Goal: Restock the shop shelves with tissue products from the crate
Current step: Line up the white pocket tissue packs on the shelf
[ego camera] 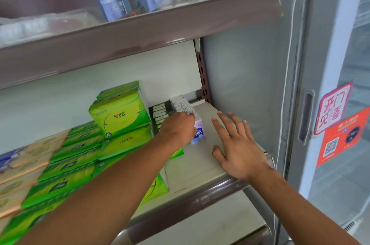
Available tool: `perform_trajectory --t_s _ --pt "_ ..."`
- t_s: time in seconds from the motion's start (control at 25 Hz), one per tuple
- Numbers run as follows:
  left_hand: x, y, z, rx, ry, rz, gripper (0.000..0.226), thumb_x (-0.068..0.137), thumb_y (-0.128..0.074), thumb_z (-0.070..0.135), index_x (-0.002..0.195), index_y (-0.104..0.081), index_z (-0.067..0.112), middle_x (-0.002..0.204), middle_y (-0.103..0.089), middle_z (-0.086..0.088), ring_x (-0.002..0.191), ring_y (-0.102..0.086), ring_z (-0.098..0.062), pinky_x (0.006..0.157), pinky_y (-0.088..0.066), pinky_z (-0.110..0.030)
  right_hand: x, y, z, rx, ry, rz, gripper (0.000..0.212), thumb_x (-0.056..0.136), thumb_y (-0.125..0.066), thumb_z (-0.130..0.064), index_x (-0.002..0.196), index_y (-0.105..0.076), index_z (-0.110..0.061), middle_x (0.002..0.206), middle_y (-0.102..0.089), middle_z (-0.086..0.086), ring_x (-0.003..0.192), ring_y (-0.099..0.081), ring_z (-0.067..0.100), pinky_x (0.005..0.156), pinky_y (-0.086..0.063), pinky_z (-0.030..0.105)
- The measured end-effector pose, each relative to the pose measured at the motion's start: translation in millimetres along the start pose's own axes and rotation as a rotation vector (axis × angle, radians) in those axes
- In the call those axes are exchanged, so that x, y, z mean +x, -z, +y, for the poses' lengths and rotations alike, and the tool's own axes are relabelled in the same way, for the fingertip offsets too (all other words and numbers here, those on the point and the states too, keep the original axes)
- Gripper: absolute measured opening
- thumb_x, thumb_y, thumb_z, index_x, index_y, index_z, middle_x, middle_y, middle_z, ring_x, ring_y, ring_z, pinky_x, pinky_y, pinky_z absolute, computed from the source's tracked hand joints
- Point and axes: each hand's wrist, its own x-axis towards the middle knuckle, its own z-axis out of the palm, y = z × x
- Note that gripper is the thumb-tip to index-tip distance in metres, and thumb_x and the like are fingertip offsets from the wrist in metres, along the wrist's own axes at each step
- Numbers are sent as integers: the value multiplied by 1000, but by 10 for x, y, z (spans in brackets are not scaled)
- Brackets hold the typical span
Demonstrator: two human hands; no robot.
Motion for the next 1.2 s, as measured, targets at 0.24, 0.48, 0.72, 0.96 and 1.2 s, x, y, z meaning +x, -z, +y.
perform_trajectory --t_s 0.24,0.48,0.72,0.96,1.2 --pt "-36 34 72 -50 48 -14 42 89 -56 32 123 -51 8 121 -58 -13 113 -52 -30 72 -40 -34 -3 11 -12 14 -1 -15 71 87 -31 -44 152 -22 -18 160 -18 4 146 -11 27 116 -10 50" --pt "-26 64 81 -88 40 -68 61 87 -58 33 140 -38 11 136 -48 -11 126 -42 -30 91 -44 -41 -6 26 -17 4 -3 -23 70 86 -33 -42 151 -23 -18 159 -20 5 145 -14 27 116 -13 52" --pt "-226 224 272 -451 30 151 52 90 -51 28 141 -40 20 135 -50 -6 125 -44 -26 97 -45 -43 -18 82 -43 8 -39 33 66 88 -36 -42 149 -31 -17 155 -31 6 142 -26 27 114 -26 54" --pt "-694 190 629 -788 -51 296 39 92 -56 24 130 -50 25 124 -59 3 113 -56 -13 93 -47 -34 -459 386 -53 73 -119 272 56 90 -45 -32 141 -43 -10 144 -45 10 131 -42 28 108 -38 45" --pt "-1459 -125 1304 -1143 -199 158 20 89 -63 17 107 -62 25 88 -65 15 83 -61 0 67 -41 -7 -1761 373 101 212 -379 346 41 89 -47 -26 125 -54 -8 120 -56 7 110 -54 25 91 -40 25"
